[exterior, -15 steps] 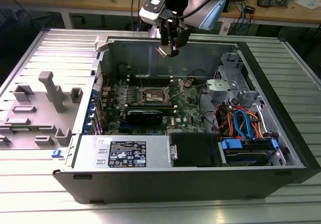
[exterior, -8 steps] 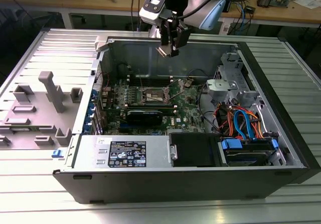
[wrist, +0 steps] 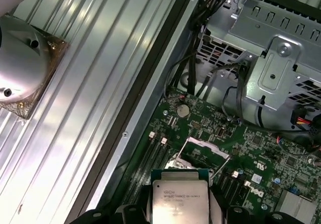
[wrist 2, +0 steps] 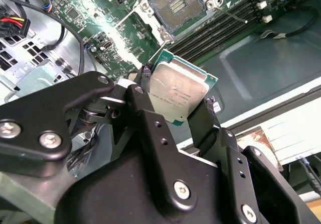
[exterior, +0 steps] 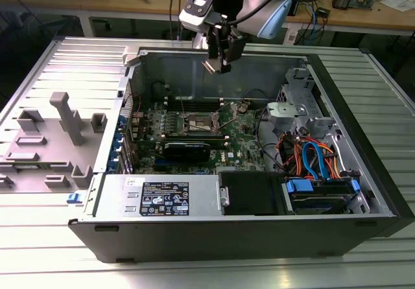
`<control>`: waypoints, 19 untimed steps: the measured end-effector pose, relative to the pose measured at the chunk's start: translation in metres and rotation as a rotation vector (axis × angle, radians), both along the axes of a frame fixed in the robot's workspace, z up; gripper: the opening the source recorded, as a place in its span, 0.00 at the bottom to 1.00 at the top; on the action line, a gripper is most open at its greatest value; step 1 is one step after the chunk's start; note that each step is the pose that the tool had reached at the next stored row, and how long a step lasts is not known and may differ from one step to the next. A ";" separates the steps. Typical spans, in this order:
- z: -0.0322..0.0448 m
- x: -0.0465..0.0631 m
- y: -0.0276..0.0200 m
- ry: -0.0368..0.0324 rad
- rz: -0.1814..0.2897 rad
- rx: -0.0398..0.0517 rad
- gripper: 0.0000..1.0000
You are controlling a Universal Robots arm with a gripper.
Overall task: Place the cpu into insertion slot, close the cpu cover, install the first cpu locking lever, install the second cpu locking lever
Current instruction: 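Place the cpu into insertion slot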
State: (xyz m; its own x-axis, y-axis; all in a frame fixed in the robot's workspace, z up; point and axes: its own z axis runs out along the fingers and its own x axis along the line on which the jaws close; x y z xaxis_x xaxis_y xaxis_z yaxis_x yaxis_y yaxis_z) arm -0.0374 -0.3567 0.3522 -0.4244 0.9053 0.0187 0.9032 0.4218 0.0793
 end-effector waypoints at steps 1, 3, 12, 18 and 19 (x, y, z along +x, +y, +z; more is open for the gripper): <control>-0.0002 0.000 0.0000 0.0001 -0.010 0.0000 0.54; -0.0006 0.000 0.0000 0.0004 -0.032 0.0000 0.54; -0.0015 0.000 0.0000 0.0012 -0.071 -0.0001 0.54; -0.0081 0.000 -0.0009 0.0020 -0.116 0.0001 0.54; -0.0097 0.000 -0.0010 0.0022 -0.128 0.0001 0.54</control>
